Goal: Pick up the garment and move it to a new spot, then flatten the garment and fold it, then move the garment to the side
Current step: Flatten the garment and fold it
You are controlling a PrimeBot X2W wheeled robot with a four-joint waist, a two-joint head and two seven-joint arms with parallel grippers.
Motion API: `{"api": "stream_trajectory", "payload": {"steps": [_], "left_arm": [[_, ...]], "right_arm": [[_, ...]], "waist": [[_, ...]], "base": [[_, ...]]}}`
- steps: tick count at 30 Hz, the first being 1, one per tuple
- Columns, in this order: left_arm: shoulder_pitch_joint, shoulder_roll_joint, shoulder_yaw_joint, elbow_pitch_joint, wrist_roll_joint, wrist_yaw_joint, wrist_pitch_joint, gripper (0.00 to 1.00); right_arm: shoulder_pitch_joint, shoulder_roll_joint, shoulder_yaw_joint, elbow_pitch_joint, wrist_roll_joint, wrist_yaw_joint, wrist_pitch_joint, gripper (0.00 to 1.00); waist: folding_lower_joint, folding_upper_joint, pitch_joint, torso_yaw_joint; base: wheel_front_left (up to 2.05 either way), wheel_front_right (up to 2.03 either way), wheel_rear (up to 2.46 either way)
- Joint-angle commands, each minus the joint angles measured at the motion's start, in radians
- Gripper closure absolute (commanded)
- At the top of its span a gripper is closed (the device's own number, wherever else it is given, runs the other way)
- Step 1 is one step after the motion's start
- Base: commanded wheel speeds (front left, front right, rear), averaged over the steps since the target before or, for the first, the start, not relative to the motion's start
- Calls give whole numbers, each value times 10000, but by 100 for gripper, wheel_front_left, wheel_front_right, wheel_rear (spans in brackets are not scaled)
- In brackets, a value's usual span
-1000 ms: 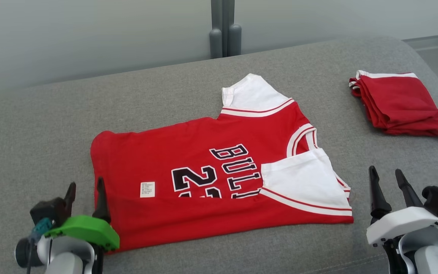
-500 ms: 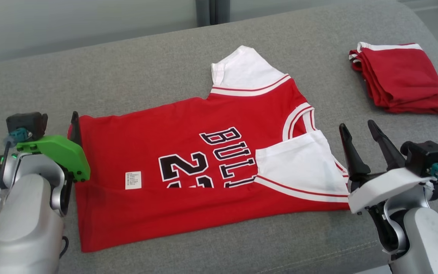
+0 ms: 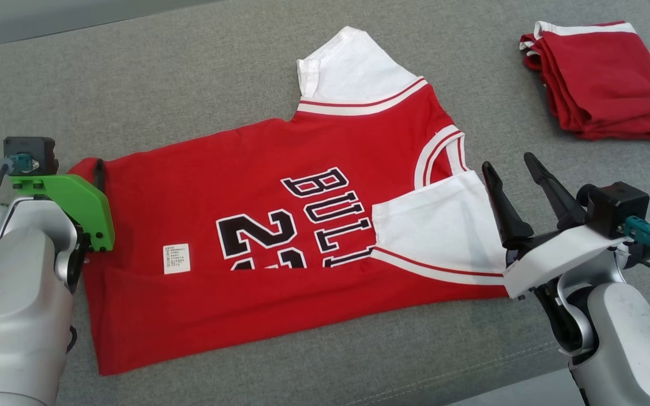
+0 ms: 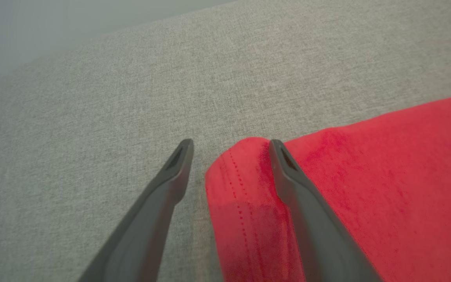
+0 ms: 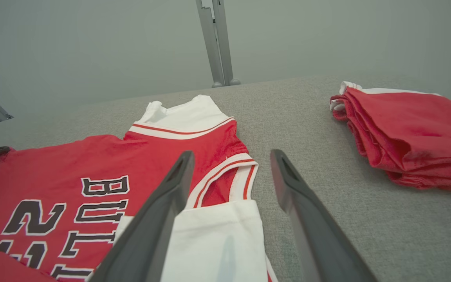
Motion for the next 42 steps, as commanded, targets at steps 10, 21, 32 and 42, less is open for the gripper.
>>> {"api": "stream_trajectory", "payload": {"steps": [10,21,32,42], "left_arm": [[-493,49,-323,676,-32,-286,406,56],[-614,-90,-430,612,-333,-421,-196,100],[212,-765,-319,-515,-679,-334,-2300,100],[166,-1684,-731,-1523,-436,-122,-3193,100]], "right_arm": [[-203,-153,168,103,173,-4,-5,0],[-485,-346,91,10,204,-4,55,0],[-2991,-778,152,1306,-3,-4,1399,0],[-6344,-1071,492,4519,-10,-4,2483,0]], "waist": [[-1,0,41,-53],[-1,0,-28,139],[-1,0,155,1083],[-1,0,1216,2420]], "base": [[0,0,0],[0,0,0],[0,0,0],[0,0,0]]}}
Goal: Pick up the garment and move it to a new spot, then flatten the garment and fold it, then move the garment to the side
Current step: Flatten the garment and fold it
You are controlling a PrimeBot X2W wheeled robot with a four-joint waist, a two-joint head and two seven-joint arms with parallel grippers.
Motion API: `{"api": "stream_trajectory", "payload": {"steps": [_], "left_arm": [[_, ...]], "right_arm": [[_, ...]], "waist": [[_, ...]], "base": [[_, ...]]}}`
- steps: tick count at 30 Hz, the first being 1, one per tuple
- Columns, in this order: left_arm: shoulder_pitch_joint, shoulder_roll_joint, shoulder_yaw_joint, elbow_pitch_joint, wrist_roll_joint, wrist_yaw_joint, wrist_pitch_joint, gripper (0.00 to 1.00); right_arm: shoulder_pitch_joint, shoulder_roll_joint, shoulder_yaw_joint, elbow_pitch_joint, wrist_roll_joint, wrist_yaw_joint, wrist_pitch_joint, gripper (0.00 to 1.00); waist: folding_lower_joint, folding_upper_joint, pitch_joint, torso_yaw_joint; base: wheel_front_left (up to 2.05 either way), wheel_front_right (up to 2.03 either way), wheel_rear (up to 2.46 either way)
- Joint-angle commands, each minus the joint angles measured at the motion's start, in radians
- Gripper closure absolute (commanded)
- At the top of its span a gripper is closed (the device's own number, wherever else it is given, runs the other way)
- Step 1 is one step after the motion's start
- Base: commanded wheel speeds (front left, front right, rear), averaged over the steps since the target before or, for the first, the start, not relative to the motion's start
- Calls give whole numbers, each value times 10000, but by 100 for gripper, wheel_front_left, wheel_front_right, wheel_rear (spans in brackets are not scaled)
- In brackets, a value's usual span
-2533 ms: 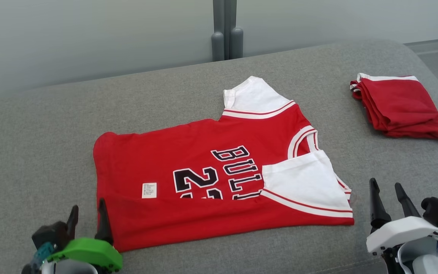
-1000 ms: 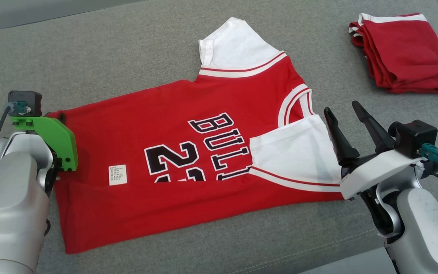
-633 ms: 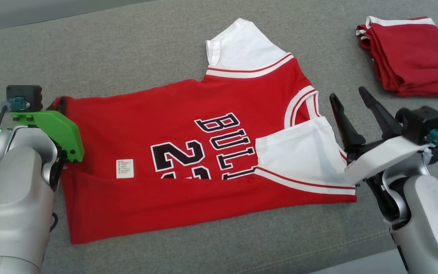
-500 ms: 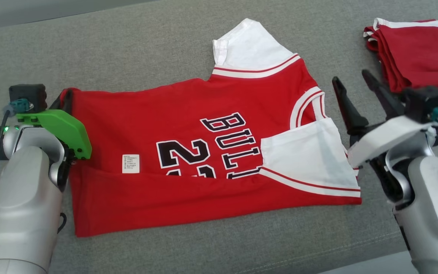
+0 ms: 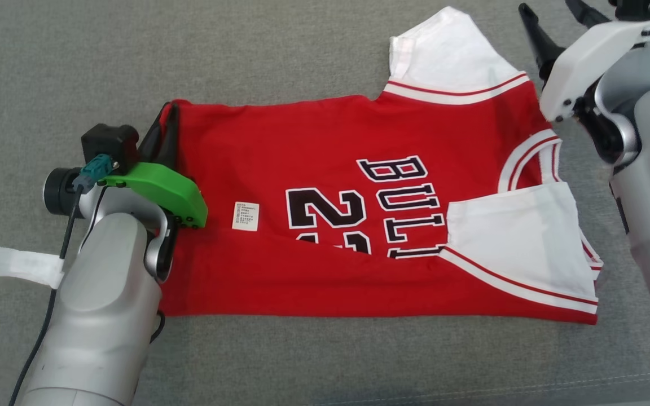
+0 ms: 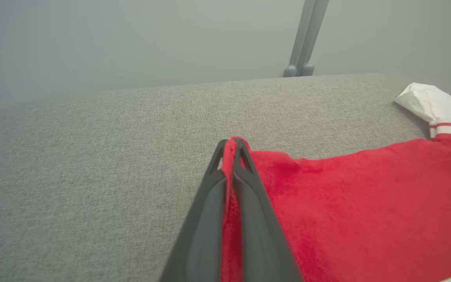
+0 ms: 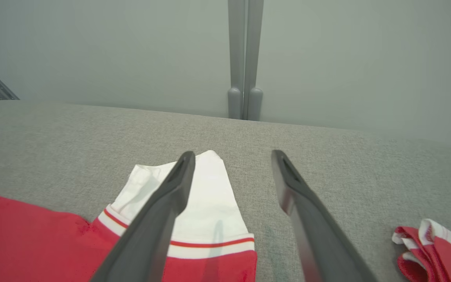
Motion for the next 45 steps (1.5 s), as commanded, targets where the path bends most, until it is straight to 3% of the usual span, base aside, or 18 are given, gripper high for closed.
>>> {"api": "stream_trajectory", "payload": {"steps": [1,11,23,25,26,27,37,45], "left_arm": [[-159,-119,-41,-147,94,56,-66,100],[-490,-577,-146,-982,25,238,-215,100],[-442,-727,-209,-1459,128,341,-214,100],[-474,-730,-192,-1466,142,339,-209,100],[-482,-731,-181,-1461,142,339,-209,100],[-511,-731,-163,-1434,158,333,-209,100],[-455,-563,92,-1265,215,268,-210,100],[73,-289,308,-1112,212,163,-210,100]], "right_arm": [[-397,-42,29,426,-105,-4,55,0],[-2526,-111,-4,3279,-430,-4,59,0],[-3677,-42,727,5316,-274,-4,-76,0],[-3717,-40,913,5477,-190,-4,-111,56],[-3750,-35,991,5542,-166,-4,-162,75],[-3778,-54,1058,5598,-134,-5,-212,100],[-3629,-83,1703,5816,201,-8,-1535,100],[-2298,-631,2714,4494,1592,-7,-2493,100]], "waist": [[0,0,750,709],[0,0,1819,1579],[0,0,2106,1598],[0,0,2129,1565],[0,0,2134,1547],[0,0,2141,1530],[0,0,1751,1204],[0,0,748,651]], "base": [[0,0,0],[0,0,0],[0,0,0],[0,0,0],[0,0,0],[0,0,0],[0,0,0],[0,0,0]]}}
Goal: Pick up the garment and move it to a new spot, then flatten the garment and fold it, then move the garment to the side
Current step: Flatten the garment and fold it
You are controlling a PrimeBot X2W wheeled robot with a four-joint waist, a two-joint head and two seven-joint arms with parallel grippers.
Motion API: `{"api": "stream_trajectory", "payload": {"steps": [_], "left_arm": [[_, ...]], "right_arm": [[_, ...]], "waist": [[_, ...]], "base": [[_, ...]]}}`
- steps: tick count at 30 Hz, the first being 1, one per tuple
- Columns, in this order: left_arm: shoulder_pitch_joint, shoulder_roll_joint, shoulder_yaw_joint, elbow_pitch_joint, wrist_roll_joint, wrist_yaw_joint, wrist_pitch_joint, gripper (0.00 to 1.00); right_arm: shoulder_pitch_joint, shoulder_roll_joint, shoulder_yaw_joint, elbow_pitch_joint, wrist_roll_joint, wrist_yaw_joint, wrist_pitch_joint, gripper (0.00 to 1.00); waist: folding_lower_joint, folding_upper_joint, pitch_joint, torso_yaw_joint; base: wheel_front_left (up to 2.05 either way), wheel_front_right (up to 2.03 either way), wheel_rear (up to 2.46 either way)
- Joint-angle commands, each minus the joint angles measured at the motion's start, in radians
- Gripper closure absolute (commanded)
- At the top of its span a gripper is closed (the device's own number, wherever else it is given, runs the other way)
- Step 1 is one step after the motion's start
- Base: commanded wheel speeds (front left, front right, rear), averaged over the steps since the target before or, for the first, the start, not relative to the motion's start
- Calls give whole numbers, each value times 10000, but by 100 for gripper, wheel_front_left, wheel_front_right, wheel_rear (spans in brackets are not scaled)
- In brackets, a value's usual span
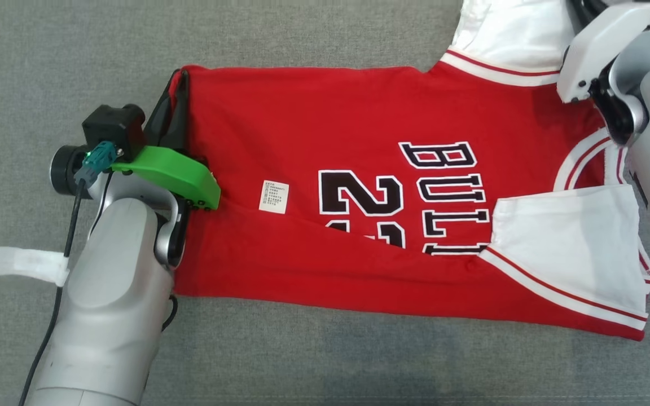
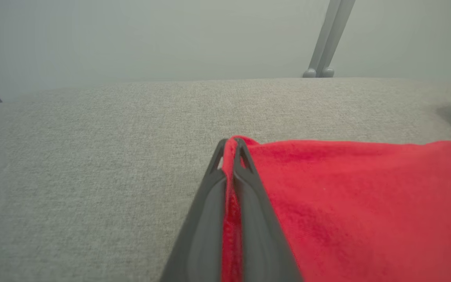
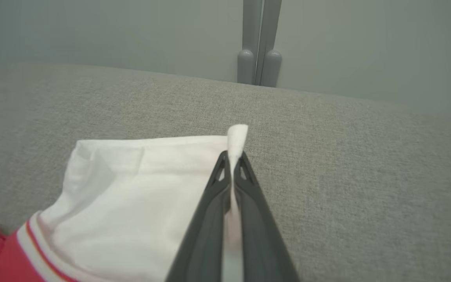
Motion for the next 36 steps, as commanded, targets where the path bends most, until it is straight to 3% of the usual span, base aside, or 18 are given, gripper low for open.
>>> {"api": "stream_trajectory", "payload": {"steps": [1,9,17,26,36], "left_arm": [[272,216,67,62,17,-36,-31,100],[1364,546,131,-363,27,-190,-31,100],[2842,819,299,-1206,-183,-216,-31,100],[4327,799,484,-1605,-588,-80,0,100],[4651,680,470,-1137,-823,-84,-10,100]], "right_arm": [[542,-169,220,-442,422,-13,-208,100],[2816,-1123,708,-2989,2116,-13,-1019,100],[5490,-1521,196,-5210,2541,-13,-1501,100],[8057,-924,-968,-6671,2073,-13,-1322,100],[8855,-34,-1607,-6638,1166,-10,-1143,100]], "waist": [[0,-1,-635,-448],[0,-1,-1607,-958],[0,-1,-2432,-1304],[0,-1,-2792,-1564],[0,-1,-2838,-1665]], "base": [[0,0,0],[0,0,0],[0,0,0],[0,0,0],[0,0,0]]}}
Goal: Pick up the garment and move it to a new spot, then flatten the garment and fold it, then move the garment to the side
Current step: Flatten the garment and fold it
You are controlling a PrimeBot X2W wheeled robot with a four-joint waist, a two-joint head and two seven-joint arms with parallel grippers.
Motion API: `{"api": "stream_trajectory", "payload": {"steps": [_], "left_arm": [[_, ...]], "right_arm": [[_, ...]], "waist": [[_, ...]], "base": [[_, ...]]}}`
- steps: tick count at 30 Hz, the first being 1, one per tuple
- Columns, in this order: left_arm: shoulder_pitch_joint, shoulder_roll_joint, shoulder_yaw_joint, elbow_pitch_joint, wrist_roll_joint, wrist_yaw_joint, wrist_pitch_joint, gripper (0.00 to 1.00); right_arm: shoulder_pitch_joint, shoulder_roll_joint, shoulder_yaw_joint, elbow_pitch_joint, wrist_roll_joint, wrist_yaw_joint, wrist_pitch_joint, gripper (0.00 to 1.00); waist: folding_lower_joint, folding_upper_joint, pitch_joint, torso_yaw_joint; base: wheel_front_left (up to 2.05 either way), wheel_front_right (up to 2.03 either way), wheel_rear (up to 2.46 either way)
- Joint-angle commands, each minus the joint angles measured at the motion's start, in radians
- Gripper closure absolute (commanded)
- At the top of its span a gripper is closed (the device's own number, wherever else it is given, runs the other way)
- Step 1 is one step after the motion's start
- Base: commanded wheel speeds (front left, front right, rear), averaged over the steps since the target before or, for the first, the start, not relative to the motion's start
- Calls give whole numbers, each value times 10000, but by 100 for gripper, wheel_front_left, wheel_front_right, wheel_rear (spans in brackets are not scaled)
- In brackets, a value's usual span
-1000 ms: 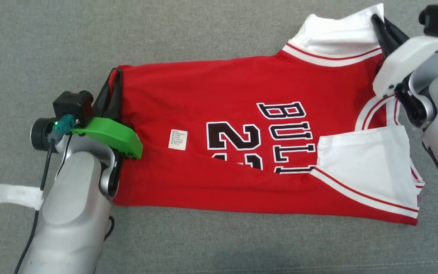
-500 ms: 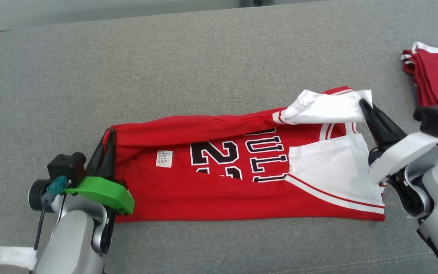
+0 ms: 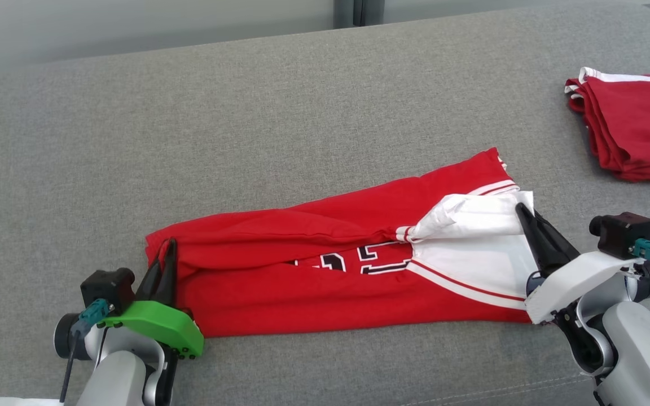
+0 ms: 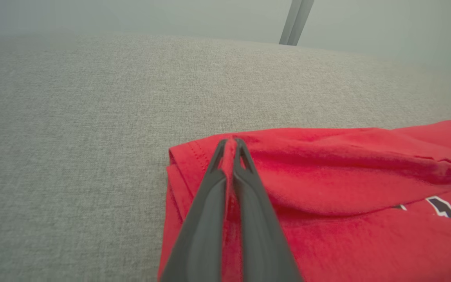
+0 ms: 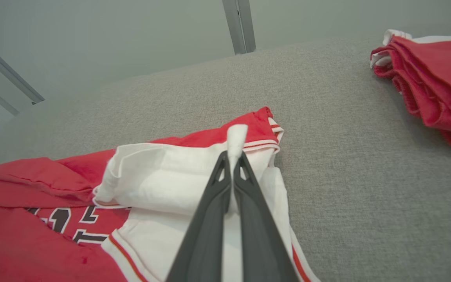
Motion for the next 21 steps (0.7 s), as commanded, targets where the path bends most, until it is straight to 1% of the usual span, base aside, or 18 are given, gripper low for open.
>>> {"api": "stream_trajectory", "payload": {"steps": [1,2,3,4,5,6,11,16,21], "left_arm": [[84,12,26,59,-85,3,-24,100],[93,-8,63,84,-122,9,-28,100],[128,-20,91,121,-106,8,-32,88],[181,-47,143,136,-157,12,-36,52],[250,-78,193,110,-188,15,-40,10],[339,-108,257,46,-211,24,-43,0],[844,-247,691,-450,-343,104,-39,0],[1761,-475,1394,-1627,-414,305,-39,0],[2541,-674,1855,-2808,-156,452,-41,0]], "right_arm": [[169,103,-22,85,-134,-4,-63,100],[201,148,-22,138,-218,-4,-95,85],[249,209,-37,189,-281,-4,-141,58],[310,286,-54,234,-297,-4,-164,30],[375,332,-71,254,-336,-4,-213,0],[465,366,-106,281,-361,-5,-276,0],[941,471,-292,290,-433,-4,-522,0],[1580,503,-728,141,-612,-4,-651,0],[2180,564,-1307,-190,-897,-2,-655,0]], "waist": [[0,0,-27,0],[0,0,-45,3],[0,0,-70,8],[0,0,-107,15],[0,0,-146,21],[0,0,-187,24],[0,0,-365,-5],[0,0,-641,-84],[0,0,-979,-159]], "base": [[0,0,0],[0,0,0],[0,0,0],[0,0,0],[0,0,0],[0,0,0],[0,0,0],[0,0,0],[0,0,0]]}}
